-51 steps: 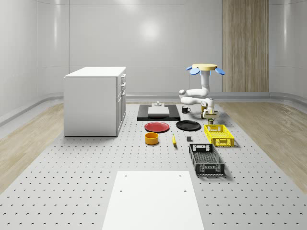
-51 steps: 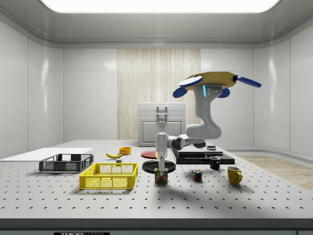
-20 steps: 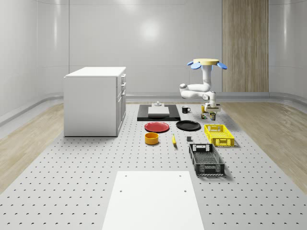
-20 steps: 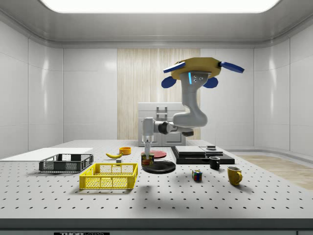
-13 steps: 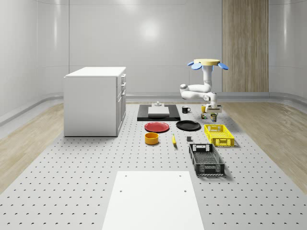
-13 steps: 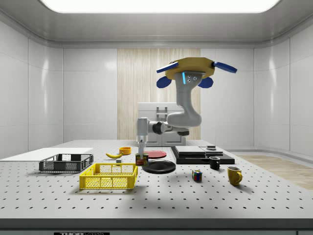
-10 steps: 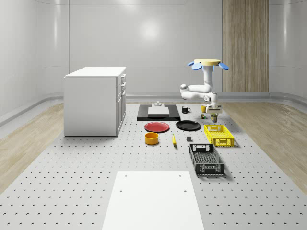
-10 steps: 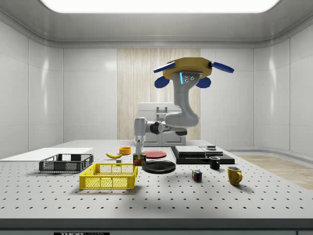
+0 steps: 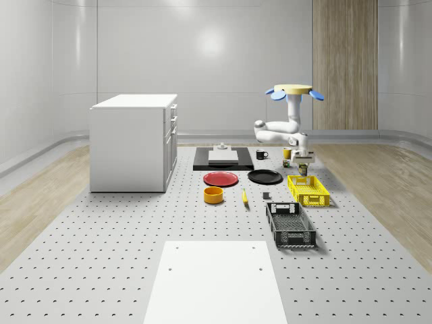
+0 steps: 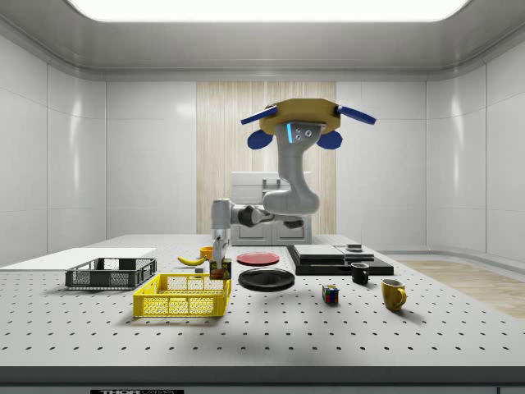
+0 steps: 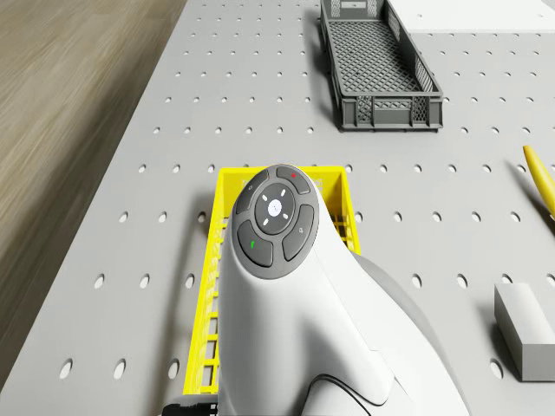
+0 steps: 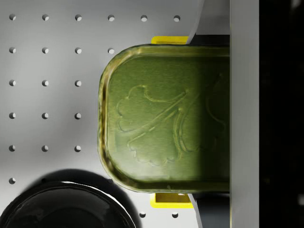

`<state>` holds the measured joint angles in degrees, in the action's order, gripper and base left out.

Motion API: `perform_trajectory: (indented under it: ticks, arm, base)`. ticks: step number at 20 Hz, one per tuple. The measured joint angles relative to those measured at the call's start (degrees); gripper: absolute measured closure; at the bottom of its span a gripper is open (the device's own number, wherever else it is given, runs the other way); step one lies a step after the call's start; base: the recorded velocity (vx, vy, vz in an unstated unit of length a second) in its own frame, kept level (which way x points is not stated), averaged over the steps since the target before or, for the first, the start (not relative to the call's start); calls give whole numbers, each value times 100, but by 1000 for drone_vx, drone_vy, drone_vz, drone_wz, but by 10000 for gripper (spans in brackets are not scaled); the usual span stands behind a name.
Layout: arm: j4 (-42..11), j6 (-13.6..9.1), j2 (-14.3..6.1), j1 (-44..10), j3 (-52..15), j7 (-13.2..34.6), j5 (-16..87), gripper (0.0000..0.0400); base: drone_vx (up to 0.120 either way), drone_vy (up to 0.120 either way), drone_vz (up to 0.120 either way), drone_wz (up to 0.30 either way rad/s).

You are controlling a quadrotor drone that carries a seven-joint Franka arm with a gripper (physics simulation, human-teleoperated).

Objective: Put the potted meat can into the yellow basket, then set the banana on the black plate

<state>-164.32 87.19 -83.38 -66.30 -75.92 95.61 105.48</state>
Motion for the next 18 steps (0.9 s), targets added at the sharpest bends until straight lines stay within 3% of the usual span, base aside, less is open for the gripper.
perform_trajectory:
  ticks: [5, 16, 18]
  arm:
    - [2, 31, -34, -9, -6, 8, -14, 113]
    - [5, 94, -101, -27, -17, 22, -42, 113]
    - [13, 120, -116, -32, 18, 22, -13, 113]
  base:
    - [120, -48, 0, 0]
    - [120, 11, 0, 0]
    - [20, 0, 0, 0]
